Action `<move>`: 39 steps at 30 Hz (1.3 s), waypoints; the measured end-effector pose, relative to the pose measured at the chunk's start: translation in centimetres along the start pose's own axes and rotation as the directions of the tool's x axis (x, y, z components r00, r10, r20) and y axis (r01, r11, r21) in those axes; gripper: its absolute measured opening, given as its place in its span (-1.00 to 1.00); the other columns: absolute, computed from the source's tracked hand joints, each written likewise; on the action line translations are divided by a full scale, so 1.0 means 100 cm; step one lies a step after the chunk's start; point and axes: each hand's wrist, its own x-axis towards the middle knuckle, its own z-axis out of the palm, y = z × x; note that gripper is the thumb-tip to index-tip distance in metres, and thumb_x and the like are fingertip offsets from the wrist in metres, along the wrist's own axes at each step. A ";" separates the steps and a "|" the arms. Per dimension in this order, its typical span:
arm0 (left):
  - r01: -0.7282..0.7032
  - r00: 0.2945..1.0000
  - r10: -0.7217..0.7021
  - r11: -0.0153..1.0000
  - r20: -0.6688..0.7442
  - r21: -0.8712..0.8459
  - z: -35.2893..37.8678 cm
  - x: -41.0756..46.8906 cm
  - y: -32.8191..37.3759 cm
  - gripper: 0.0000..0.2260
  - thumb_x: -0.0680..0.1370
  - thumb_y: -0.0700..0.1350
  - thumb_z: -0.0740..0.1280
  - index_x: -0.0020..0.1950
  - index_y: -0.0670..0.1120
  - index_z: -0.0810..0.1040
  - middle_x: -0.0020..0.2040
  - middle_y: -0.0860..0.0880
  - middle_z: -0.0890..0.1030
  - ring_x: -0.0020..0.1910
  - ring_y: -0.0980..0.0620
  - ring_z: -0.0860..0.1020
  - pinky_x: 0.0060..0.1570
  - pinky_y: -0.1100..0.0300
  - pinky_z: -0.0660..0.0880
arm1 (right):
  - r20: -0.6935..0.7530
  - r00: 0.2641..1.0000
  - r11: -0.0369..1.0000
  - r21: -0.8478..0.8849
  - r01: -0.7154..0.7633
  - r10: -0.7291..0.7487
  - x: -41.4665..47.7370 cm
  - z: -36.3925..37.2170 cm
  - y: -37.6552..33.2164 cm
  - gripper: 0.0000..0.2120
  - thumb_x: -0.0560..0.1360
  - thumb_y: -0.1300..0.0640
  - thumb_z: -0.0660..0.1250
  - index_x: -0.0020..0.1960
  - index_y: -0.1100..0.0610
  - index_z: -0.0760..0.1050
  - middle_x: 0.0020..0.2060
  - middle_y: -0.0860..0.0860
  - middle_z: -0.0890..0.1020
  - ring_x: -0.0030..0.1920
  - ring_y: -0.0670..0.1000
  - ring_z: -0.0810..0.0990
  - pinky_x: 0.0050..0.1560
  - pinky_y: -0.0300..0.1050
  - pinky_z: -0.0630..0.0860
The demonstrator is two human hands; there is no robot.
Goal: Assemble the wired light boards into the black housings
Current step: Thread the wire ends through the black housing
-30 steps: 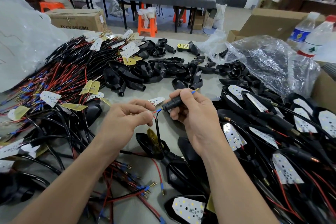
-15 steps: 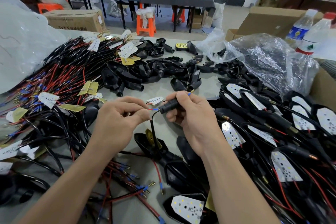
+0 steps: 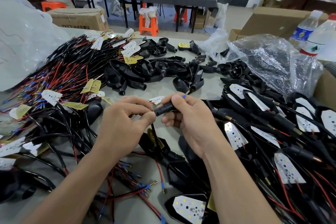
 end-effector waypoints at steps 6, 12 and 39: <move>0.138 0.988 -0.152 0.935 -0.018 -0.326 -0.007 0.011 -0.006 -0.85 0.34 -0.06 0.63 -0.19 0.17 0.76 -0.14 0.08 0.73 -0.22 -0.01 0.60 -0.11 0.13 0.53 | -0.124 0.992 0.989 0.140 0.043 -0.026 0.002 -0.004 -0.002 -0.66 0.71 0.20 0.16 -0.13 0.17 0.62 -0.26 0.13 0.70 -0.46 -0.02 0.55 -0.38 -0.21 0.50; 0.141 0.990 -0.137 0.950 0.034 -0.277 -0.003 0.010 -0.008 -0.76 0.37 -0.29 0.61 -0.27 0.07 0.76 -0.19 0.02 0.73 -0.17 0.02 0.69 -0.08 0.07 0.62 | -0.057 0.998 0.996 0.087 0.010 -0.005 -0.001 0.003 0.000 -0.82 0.69 0.21 0.20 0.01 0.21 0.55 -0.24 0.12 0.72 -0.42 -0.02 0.59 -0.35 -0.22 0.54; 0.240 0.970 -0.244 0.962 -0.017 -0.133 0.001 0.006 -0.004 -0.83 0.40 -0.07 0.61 -0.23 0.22 0.74 -0.33 0.05 0.70 -0.34 -0.06 0.62 -0.25 0.01 0.58 | -0.109 0.991 0.993 0.080 0.082 -0.073 -0.001 0.002 0.000 -0.79 0.66 0.21 0.28 -0.07 0.22 0.63 -0.16 0.16 0.74 -0.32 0.00 0.64 -0.26 -0.23 0.56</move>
